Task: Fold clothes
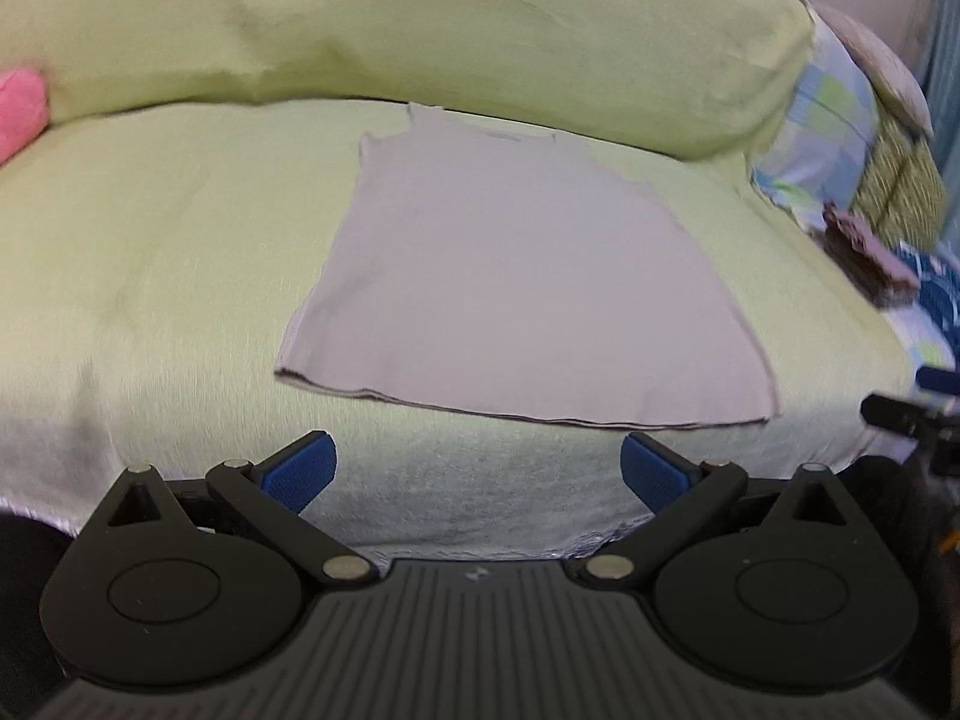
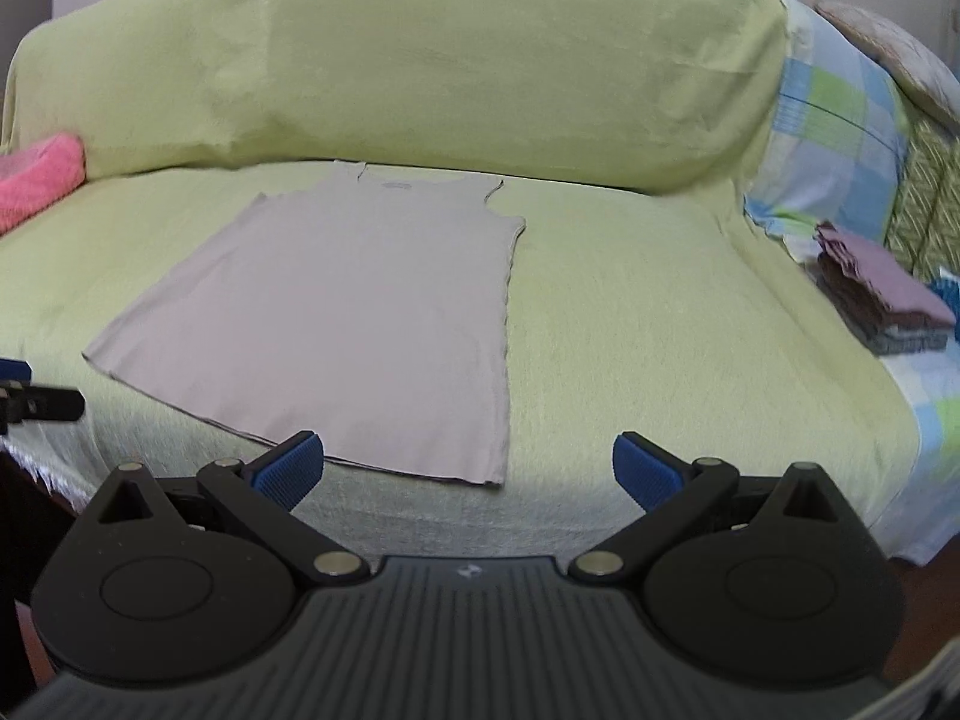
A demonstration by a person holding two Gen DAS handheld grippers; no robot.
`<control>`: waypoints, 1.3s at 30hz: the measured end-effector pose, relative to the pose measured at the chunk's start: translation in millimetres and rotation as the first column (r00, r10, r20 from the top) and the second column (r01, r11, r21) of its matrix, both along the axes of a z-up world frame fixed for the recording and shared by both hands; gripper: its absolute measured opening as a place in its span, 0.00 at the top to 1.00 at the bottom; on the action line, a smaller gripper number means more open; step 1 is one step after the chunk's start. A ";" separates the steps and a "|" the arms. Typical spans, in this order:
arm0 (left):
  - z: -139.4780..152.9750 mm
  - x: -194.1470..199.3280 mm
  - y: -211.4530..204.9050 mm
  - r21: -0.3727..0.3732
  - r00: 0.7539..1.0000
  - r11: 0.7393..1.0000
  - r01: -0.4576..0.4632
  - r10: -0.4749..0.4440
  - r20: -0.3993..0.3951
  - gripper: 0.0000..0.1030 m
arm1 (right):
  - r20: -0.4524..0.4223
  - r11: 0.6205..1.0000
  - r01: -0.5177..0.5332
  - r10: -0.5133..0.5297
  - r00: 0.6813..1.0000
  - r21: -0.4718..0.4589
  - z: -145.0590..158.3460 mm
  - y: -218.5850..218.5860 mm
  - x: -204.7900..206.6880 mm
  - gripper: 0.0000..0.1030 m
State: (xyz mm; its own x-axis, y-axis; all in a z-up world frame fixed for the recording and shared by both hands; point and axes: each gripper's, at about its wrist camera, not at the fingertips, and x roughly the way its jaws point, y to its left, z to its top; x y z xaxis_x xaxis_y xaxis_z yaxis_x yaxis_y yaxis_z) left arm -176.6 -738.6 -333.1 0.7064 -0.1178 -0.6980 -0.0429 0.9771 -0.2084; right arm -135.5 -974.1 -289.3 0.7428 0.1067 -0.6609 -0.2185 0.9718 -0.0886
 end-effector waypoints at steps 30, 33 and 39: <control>-7.8 14.9 -12.7 0.124 0.998 0.992 0.008 0.001 -0.070 0.01 | -0.148 0.997 -0.003 0.015 0.989 0.081 -27.2 1.0 6.7 0.01; -9.5 15.8 -13.4 0.130 0.997 0.991 0.016 -0.006 -0.073 0.01 | -0.148 0.996 -0.001 0.014 0.989 0.084 -27.7 0.2 8.4 0.01; -10.4 18.2 -14.6 0.118 0.997 0.993 0.023 -0.014 -0.075 0.01 | -0.156 0.996 0.002 0.013 0.988 0.092 -31.1 -4.2 11.0 0.01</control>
